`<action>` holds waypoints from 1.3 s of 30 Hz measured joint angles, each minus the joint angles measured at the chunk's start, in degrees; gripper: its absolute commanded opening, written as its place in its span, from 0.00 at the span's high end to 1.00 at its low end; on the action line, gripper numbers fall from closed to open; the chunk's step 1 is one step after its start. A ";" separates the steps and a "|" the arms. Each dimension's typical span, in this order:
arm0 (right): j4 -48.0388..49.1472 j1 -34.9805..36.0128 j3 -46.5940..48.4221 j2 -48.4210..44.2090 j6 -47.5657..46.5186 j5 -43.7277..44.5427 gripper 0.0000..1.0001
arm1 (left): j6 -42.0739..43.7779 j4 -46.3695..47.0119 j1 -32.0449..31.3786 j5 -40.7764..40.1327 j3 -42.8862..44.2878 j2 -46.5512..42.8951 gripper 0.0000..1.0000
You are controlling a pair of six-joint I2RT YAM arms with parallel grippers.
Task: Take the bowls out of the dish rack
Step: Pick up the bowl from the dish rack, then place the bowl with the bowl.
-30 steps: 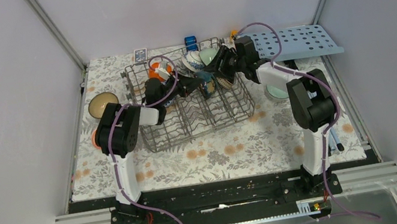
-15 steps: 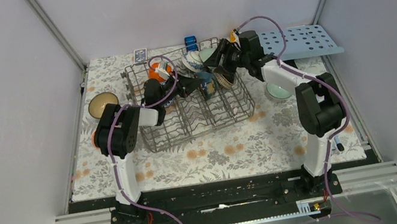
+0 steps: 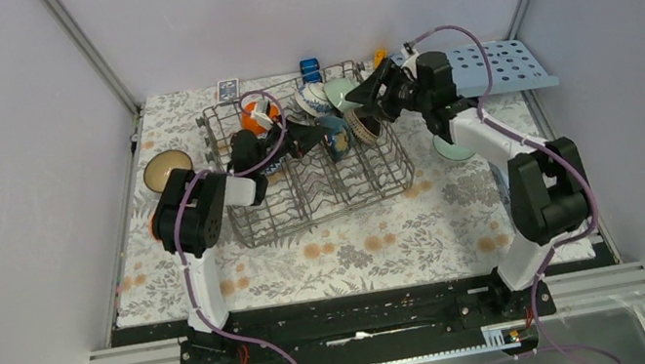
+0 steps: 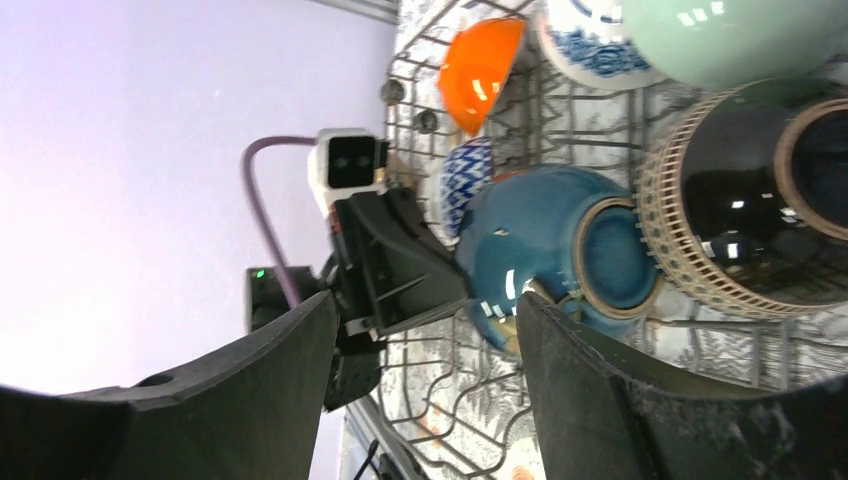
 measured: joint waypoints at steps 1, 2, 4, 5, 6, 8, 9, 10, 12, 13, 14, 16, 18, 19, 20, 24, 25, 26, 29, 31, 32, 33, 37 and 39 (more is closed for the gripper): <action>1.14 -0.02 -0.74 -0.90 0.46 -0.44 0.27 | -0.17 0.20 0.02 0.07 0.00 0.00 1.00; 2.16 0.00 -1.42 -1.75 0.87 -1.07 0.27 | -0.42 0.39 0.11 0.11 0.00 0.00 1.00; 4.07 0.04 -2.64 -3.37 1.73 -2.03 0.27 | -0.94 0.94 0.13 0.31 0.00 0.00 1.00; 4.92 0.04 -3.19 -4.04 2.12 -2.60 0.27 | -1.01 1.07 0.17 0.35 0.00 0.00 1.00; 6.01 0.04 -3.91 -4.81 2.64 -3.04 0.27 | -1.22 1.42 0.26 0.50 0.00 0.00 1.00; 8.09 0.04 -5.38 -6.01 3.48 -4.07 0.27 | -1.73 2.25 0.33 0.79 0.00 0.00 1.00; 9.09 0.04 -6.25 -6.58 3.96 -4.44 0.27 | -2.05 2.58 0.33 0.94 0.00 -0.04 1.00; 10.16 0.04 -7.26 -7.17 4.46 -4.96 0.27 | -2.40 2.78 0.33 1.03 0.00 -0.09 1.00; 13.03 0.04 -9.92 -8.50 5.62 -6.01 0.27 | -3.06 3.50 0.35 1.33 0.00 -0.26 1.00; 14.19 0.04 -11.10 -9.16 6.27 -6.56 0.27 | -3.45 3.93 0.37 1.40 0.00 -0.33 1.00; 15.87 0.04 -12.61 -9.88 7.02 -7.23 0.27 | -3.91 4.42 0.37 1.46 0.04 -0.46 1.00; 18.34 0.04 -14.86 -11.15 8.11 -8.11 0.27 | -4.59 5.27 0.37 1.68 0.07 -0.68 1.00; 20.74 0.04 -17.11 -12.59 9.01 -8.83 0.26 | -5.44 6.01 0.37 1.97 0.31 -0.87 1.00; 21.94 0.04 -18.27 -13.51 9.44 -8.98 0.26 | -5.79 6.40 0.37 2.03 0.35 -0.96 1.00; 23.34 0.04 -19.54 -14.49 9.99 -9.22 0.26 | -6.27 6.75 0.37 2.03 0.37 -1.14 1.00; 28.74 0.04 -25.00 -19.04 12.35 -9.03 0.26 | -8.26 8.52 0.61 2.19 0.39 -1.70 1.00; 29.77 0.04 -26.27 -20.09 12.87 -8.94 0.26 | -8.57 8.72 0.68 2.21 0.39 -1.95 1.00; 30.91 0.04 -27.56 -21.11 13.53 -8.74 0.26 | -8.94 8.79 0.79 2.23 0.39 -2.32 1.00; 32.85 0.04 -30.56 -23.63 15.04 -8.52 0.25 | -9.73 8.76 1.05 2.23 0.35 -4.07 1.00; 32.92 0.04 -32.30 -25.44 15.50 -8.31 0.24 | -9.97 8.81 1.22 2.32 0.04 -5.88 1.00; 32.61 0.04 -33.22 -26.62 15.52 -8.13 0.24 | -10.03 8.76 1.27 2.43 -0.15 -6.93 1.00; 31.87 0.04 -34.29 -28.30 15.45 -7.93 0.23 | -10.03 8.44 1.36 2.58 -0.57 -8.44 1.00; 26.14 0.04 -36.54 -36.17 13.51 -7.19 0.22 | -8.52 5.88 1.46 4.07 -2.71 -16.39 1.00; 21.42 0.04 -36.30 -41.05 11.08 -7.21 0.22 | -7.02 3.74 1.49 4.74 -3.61 -20.59 1.00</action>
